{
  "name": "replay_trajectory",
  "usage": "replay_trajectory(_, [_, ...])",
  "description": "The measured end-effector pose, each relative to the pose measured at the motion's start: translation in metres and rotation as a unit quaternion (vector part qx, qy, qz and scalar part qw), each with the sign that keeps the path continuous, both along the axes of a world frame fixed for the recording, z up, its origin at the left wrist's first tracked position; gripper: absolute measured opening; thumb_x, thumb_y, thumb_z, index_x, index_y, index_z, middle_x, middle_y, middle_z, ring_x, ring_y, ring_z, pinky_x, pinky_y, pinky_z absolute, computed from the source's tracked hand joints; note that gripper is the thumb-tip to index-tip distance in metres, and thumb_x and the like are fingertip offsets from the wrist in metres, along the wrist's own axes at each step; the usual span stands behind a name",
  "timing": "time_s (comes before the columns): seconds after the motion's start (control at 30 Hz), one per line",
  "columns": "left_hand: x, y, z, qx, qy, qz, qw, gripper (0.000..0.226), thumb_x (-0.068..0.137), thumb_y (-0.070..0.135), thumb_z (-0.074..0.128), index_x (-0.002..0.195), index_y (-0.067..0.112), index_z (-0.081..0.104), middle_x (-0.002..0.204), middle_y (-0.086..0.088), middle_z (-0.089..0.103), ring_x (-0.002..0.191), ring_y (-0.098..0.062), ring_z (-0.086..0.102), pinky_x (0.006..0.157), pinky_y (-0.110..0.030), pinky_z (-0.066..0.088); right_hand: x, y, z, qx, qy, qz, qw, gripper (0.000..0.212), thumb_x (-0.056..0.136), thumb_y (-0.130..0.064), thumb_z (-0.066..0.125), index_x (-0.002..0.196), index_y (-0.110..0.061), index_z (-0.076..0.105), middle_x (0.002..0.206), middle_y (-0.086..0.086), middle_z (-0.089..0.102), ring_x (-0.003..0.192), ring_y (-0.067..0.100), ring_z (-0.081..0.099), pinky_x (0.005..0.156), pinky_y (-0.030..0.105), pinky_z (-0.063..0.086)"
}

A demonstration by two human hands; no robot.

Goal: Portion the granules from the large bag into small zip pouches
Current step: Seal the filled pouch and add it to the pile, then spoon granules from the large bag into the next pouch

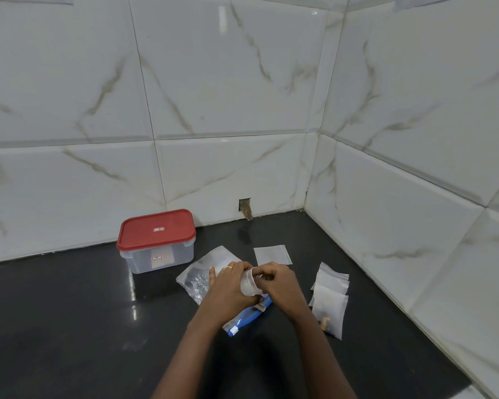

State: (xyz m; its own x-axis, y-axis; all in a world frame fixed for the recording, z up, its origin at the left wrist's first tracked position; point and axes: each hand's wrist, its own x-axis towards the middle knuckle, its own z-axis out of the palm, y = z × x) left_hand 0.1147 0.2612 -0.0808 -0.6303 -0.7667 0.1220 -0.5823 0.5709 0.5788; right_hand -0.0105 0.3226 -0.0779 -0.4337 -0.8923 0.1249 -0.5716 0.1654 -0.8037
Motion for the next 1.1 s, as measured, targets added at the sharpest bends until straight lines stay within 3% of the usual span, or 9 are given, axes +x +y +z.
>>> replay_trajectory(0.1, [0.001,-0.001,-0.004,-0.012,-0.027,0.034,0.999,0.052,0.077,0.040,0.069,0.121,0.030,0.043,0.124,0.010,0.048,0.123,-0.012,0.042,0.116,-0.047,-0.006,-0.015,0.001,-0.014,0.036,-0.097,-0.103,0.989,0.019,0.089,-0.009,0.061,0.105,-0.005,0.070,0.104,0.010,0.068,0.092,0.016,0.061,0.087,0.026,0.051])
replay_trajectory(0.2, [0.000,0.003,-0.014,-0.033,-0.064,0.056,0.996,0.063,0.076,0.049,0.068,0.128,0.030,0.039,0.129,0.009,0.044,0.128,-0.014,0.038,0.115,-0.049,-0.008,-0.024,0.004,-0.041,0.173,-0.041,-0.161,0.971,0.021,0.093,-0.015,0.055,0.109,-0.010,0.067,0.108,0.005,0.067,0.094,0.013,0.059,0.086,0.022,0.046])
replay_trajectory(0.3, [-0.006,0.013,-0.028,-0.050,-0.100,0.066,0.992,0.071,0.074,0.061,0.062,0.131,0.030,0.034,0.132,0.008,0.042,0.129,-0.016,0.036,0.114,-0.054,-0.005,-0.013,0.006,-0.064,0.220,0.029,-0.123,0.967,0.027,0.093,-0.016,0.051,0.115,-0.012,0.067,0.116,0.003,0.066,0.105,0.014,0.061,0.091,0.021,0.045])
replay_trajectory(0.5, [-0.005,0.014,-0.043,-0.021,-0.085,0.081,0.993,0.057,0.087,0.040,0.056,0.136,0.027,0.030,0.140,0.006,0.037,0.134,-0.016,0.033,0.115,-0.058,0.005,0.016,0.003,-0.088,0.156,0.043,-0.145,0.976,0.024,0.091,-0.029,0.056,0.105,-0.015,0.069,0.106,0.002,0.062,0.094,0.012,0.060,0.081,0.019,0.048])
replay_trajectory(0.67, [0.008,0.002,-0.034,0.032,0.051,0.106,0.993,0.050,0.082,0.034,0.062,0.128,0.028,0.043,0.121,0.012,0.047,0.121,-0.014,0.045,0.114,-0.053,0.017,0.022,-0.011,-0.091,0.104,0.153,-0.147,0.972,0.019,0.085,-0.017,0.058,0.100,-0.016,0.071,0.102,0.000,0.061,0.093,0.012,0.059,0.074,0.019,0.051])
replay_trajectory(0.8, [0.019,-0.014,-0.018,0.056,0.145,0.132,0.979,0.050,0.078,0.022,0.070,0.124,0.021,0.052,0.114,0.005,0.057,0.113,-0.018,0.051,0.104,-0.045,0.039,0.033,-0.023,-0.056,0.020,0.266,-0.057,0.962,0.016,0.054,-0.008,0.079,0.067,-0.014,0.072,0.069,0.001,0.066,0.057,0.014,0.063,0.048,0.021,0.051])
replay_trajectory(0.93, [0.028,-0.028,0.004,0.031,0.177,0.139,0.974,0.042,0.078,0.021,0.072,0.117,0.022,0.057,0.108,0.003,0.062,0.106,-0.020,0.054,0.092,-0.034,0.047,0.049,-0.042,-0.021,0.100,0.284,0.065,0.951,0.022,0.092,-0.014,0.051,0.111,-0.006,0.060,0.110,0.010,0.065,0.100,0.026,0.064,0.083,0.035,0.051])
replay_trajectory(1.0, [0.031,-0.034,0.008,0.020,0.196,0.134,0.971,0.038,0.077,0.019,0.072,0.112,0.022,0.059,0.104,0.001,0.065,0.101,-0.021,0.058,0.090,-0.038,0.049,0.051,-0.056,-0.016,0.153,0.288,0.107,0.939,0.031,0.097,-0.019,0.046,0.124,-0.004,0.052,0.123,0.014,0.059,0.114,0.030,0.057,0.094,0.036,0.045])
replay_trajectory(1.1, [0.033,-0.038,0.016,0.002,0.180,0.160,0.971,0.037,0.078,0.021,0.071,0.113,0.020,0.059,0.108,0.000,0.066,0.102,-0.021,0.059,0.094,-0.042,0.047,0.049,-0.064,-0.005,0.171,0.263,0.118,0.942,0.031,0.095,-0.020,0.051,0.122,-0.004,0.054,0.120,0.011,0.060,0.112,0.024,0.057,0.076,0.015,0.043])
